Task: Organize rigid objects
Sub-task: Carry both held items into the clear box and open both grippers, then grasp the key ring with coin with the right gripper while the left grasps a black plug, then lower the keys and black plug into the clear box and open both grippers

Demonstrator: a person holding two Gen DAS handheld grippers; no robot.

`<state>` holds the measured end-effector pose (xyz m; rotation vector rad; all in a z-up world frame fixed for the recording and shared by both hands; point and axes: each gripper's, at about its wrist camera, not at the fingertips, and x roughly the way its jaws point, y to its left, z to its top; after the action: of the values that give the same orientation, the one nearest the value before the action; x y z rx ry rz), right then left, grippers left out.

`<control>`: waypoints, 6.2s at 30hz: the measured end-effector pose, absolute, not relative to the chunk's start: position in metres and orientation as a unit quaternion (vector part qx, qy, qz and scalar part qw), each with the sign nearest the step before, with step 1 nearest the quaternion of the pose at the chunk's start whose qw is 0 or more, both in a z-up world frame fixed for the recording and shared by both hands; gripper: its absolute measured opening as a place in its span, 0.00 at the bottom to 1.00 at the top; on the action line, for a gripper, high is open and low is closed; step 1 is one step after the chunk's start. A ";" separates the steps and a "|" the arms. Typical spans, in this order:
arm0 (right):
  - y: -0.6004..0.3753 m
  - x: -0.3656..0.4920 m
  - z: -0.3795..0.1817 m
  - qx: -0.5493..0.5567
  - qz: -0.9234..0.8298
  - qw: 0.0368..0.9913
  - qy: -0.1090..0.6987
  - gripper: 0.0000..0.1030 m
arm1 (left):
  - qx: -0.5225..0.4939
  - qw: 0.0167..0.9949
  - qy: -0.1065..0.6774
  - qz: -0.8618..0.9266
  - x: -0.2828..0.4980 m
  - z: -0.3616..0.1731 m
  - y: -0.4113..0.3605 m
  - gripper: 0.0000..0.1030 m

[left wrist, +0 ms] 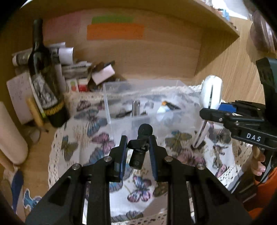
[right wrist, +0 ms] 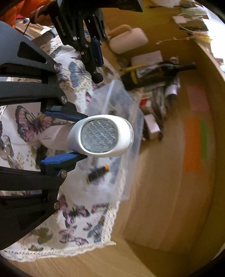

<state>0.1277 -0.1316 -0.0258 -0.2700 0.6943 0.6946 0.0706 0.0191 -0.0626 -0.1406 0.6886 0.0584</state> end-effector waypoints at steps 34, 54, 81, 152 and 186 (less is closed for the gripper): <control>-0.108 0.215 -0.036 -0.141 0.292 0.879 0.350 0.31 | -0.063 0.933 0.352 0.022 0.167 -0.069 0.050 0.23; -0.092 0.231 -0.070 -0.151 0.292 0.853 0.406 0.31 | -0.077 0.922 0.379 0.016 0.174 -0.090 0.052 0.26; -0.177 0.140 -0.051 -0.121 0.264 0.882 0.370 0.80 | -0.053 0.924 0.379 0.002 0.120 -0.074 0.005 0.93; -0.251 0.114 -0.060 -0.059 0.206 0.923 0.320 0.22 | -0.017 0.883 0.460 -0.094 0.164 -0.130 -0.106 0.42; -0.151 0.160 0.012 -0.120 0.250 0.939 0.206 0.22 | -0.073 0.936 0.345 0.009 0.155 -0.043 0.033 0.42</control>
<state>0.1600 -0.1511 0.0124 -0.2447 0.4204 0.5098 0.1548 0.0332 -0.0435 -0.1490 0.7053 0.0177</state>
